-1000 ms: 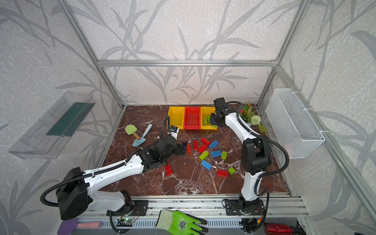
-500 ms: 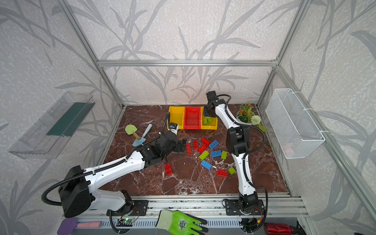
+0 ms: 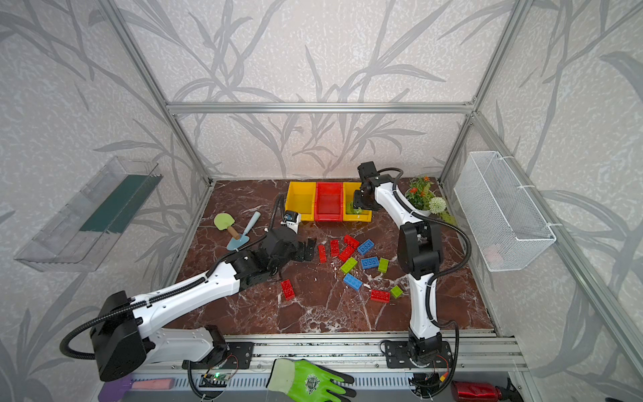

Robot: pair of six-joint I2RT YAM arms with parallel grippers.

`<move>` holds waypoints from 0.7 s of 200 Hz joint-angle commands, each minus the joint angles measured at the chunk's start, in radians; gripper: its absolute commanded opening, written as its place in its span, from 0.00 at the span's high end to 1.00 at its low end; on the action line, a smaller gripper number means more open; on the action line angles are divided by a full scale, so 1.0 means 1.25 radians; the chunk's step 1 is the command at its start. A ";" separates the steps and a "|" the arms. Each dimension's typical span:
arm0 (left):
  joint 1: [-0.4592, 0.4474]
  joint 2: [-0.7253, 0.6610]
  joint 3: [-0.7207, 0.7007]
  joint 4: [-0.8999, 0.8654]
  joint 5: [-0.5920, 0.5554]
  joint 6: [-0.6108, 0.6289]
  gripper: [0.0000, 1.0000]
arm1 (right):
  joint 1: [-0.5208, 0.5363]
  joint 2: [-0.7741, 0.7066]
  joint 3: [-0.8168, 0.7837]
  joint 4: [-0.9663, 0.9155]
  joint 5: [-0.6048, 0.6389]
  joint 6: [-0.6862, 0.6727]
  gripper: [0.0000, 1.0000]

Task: Sort the legos into containers by color
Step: Place the lego in the container, then pick up the lego from the middle-right of the table.

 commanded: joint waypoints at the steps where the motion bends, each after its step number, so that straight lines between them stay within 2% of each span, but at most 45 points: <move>1: -0.010 -0.043 -0.034 0.024 0.040 -0.025 0.01 | 0.004 -0.149 -0.175 0.074 0.028 0.019 0.42; 32: -0.053 -0.068 -0.074 0.065 0.076 -0.032 0.01 | 0.004 -0.322 -0.459 0.107 0.043 0.049 0.42; 64: -0.120 -0.057 -0.091 0.086 0.073 -0.035 0.01 | 0.004 -0.433 -0.658 0.123 0.062 0.076 0.43; 104: -0.160 -0.055 -0.107 0.098 0.065 -0.044 0.01 | 0.004 -0.523 -0.776 0.128 0.061 0.100 0.44; 140: -0.163 -0.085 -0.125 0.098 0.048 -0.045 0.01 | 0.004 -0.533 -0.813 0.142 0.042 0.111 0.44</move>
